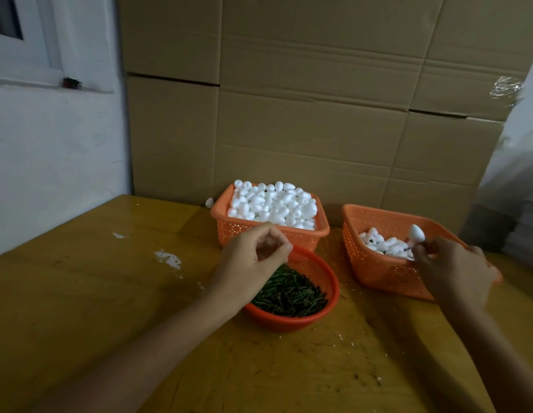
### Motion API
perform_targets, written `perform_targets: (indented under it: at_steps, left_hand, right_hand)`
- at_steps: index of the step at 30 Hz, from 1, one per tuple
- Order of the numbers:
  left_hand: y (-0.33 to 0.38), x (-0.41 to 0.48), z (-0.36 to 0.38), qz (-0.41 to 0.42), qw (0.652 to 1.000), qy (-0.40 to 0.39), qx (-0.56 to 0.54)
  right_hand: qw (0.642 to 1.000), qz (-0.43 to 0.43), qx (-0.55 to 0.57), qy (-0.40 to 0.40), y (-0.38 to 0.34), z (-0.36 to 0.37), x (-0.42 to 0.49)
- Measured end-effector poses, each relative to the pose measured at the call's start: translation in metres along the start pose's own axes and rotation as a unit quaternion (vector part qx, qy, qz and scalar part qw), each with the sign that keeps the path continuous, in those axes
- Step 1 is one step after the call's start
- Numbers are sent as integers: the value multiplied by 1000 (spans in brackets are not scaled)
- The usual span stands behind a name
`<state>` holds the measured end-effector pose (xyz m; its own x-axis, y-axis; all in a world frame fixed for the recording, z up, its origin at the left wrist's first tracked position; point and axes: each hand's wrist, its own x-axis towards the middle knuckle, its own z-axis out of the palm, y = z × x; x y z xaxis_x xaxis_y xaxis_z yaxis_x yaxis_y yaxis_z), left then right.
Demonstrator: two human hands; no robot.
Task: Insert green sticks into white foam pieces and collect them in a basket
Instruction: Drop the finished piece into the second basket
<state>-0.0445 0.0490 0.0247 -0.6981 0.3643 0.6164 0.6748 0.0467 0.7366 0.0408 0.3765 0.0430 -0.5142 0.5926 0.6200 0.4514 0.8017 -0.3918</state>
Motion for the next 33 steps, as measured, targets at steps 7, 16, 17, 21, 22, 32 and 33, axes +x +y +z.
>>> perform_targets:
  at_steps: [7, 16, 17, 21, 22, 32, 33]
  left_hand:
    - [-3, -3, -4, -4, 925, -196, 325]
    - [0, 1, -13, -22, 890, -282, 357]
    - [0, 1, -12, -21, 890, -282, 358]
    - [-1, 0, -12, -14, 890, -276, 363]
    - [-2, 1, -13, -13, 890, -274, 364]
    - [-6, 2, -11, 5, 894, -260, 366]
    - [-6, 2, -12, 12, 896, -256, 362]
  right_hand:
    - [987, -148, 42, -36, -56, -16, -25]
    - [873, -332, 80, -347, -122, 4, -104]
    - [873, -334, 78, -347, -121, 5, -103]
    - [877, -343, 72, -327, -122, 9, -105]
    - [877, -343, 69, -328, -122, 9, -105]
    - [880, -341, 41, -329, -124, 10, -105]
    - [880, -339, 44, -330, -124, 10, -105]
